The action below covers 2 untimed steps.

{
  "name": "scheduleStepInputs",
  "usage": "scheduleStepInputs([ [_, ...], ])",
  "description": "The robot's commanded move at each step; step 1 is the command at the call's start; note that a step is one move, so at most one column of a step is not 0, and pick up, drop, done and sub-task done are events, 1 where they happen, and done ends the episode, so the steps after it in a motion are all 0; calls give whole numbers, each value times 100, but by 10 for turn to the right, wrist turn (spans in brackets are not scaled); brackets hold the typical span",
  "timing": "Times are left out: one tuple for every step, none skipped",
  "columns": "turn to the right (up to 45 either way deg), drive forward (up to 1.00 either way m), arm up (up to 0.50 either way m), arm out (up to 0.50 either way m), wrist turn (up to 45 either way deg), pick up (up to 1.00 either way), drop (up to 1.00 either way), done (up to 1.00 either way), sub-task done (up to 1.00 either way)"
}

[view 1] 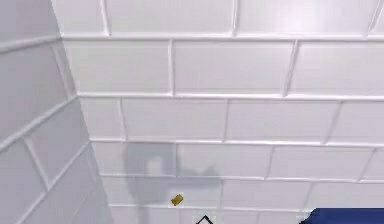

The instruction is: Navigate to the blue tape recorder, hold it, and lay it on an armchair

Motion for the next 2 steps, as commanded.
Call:
scheduleStepInputs([
  [-450,0,0,0,0,0,0,0,0],
  [-450,0,0,0,0,0,0,0,0],
])
